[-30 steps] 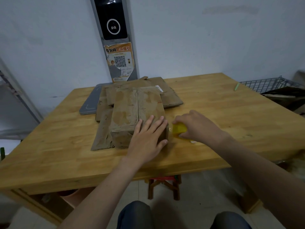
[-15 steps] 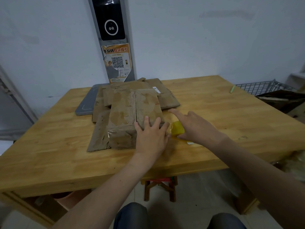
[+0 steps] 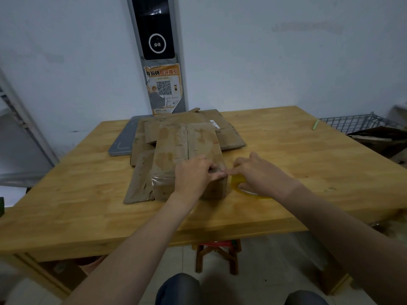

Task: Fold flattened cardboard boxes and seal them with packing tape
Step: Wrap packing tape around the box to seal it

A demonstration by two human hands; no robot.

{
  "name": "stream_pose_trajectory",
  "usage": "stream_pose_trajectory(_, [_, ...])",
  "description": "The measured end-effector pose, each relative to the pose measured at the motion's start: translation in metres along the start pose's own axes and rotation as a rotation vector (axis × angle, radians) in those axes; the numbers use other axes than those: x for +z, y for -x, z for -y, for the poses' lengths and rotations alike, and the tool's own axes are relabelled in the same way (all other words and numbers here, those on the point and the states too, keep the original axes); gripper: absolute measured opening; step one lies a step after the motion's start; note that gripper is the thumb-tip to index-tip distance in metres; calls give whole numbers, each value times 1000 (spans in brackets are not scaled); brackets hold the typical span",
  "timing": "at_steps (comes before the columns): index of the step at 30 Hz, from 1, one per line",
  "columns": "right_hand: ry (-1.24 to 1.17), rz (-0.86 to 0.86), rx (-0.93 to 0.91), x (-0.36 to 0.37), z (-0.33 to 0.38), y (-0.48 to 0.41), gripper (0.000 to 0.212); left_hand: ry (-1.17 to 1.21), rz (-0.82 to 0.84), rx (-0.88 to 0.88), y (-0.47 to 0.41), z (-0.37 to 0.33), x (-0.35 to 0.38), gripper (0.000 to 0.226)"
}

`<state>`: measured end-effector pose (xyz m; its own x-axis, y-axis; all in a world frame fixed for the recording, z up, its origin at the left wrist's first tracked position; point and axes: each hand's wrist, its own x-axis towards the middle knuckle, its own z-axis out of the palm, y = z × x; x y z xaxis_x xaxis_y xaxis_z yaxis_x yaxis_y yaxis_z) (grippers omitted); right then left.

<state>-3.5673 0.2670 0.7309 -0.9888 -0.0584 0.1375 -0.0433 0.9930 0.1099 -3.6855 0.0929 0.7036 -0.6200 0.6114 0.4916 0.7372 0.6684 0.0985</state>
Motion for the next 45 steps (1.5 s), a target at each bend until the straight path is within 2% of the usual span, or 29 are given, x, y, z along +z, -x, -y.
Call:
stream_pose_trajectory(7, [-21, 17, -7, -3, 2, -4, 66, 15, -18, -3, -2, -1, -5, 46])
stream_pose_trajectory(15, [-19, 39, 45, -4, 6, -3, 68, 29, 57, 134, -4, 18, -6, 45])
stream_pose_trajectory(20, [2, 46, 77, -8, 12, -5, 67, 241, 191, 227, -6, 47, -17, 47])
stream_pose_trajectory(24, [4, 52, 96, -9, 13, -3, 69, 386, 252, 215, 1, 62, -26, 47])
stream_pose_trajectory(28, [-2, 60, 115, -7, 11, -1, 71, 344, 272, 195, 10, 87, -29, 44])
stream_pose_trajectory(30, [-16, 67, 119, -6, 10, -2, 72, 325, 281, 144, 15, 99, -32, 39])
stream_pose_trajectory(34, [-34, 66, 119, -5, 11, -3, 71, 553, 248, 21, 27, 118, -36, 45])
stream_pose_trajectory(37, [-40, 67, 113, -4, 11, -3, 72, 594, 219, -37, 36, 132, -44, 43])
stream_pose_trajectory(40, [-49, 70, 110, -3, 11, -2, 73, 613, 280, -82, 38, 145, -55, 38])
stream_pose_trajectory(45, [-63, 64, 104, 0, 11, -4, 75, 553, 398, -52, 34, 153, -69, 44])
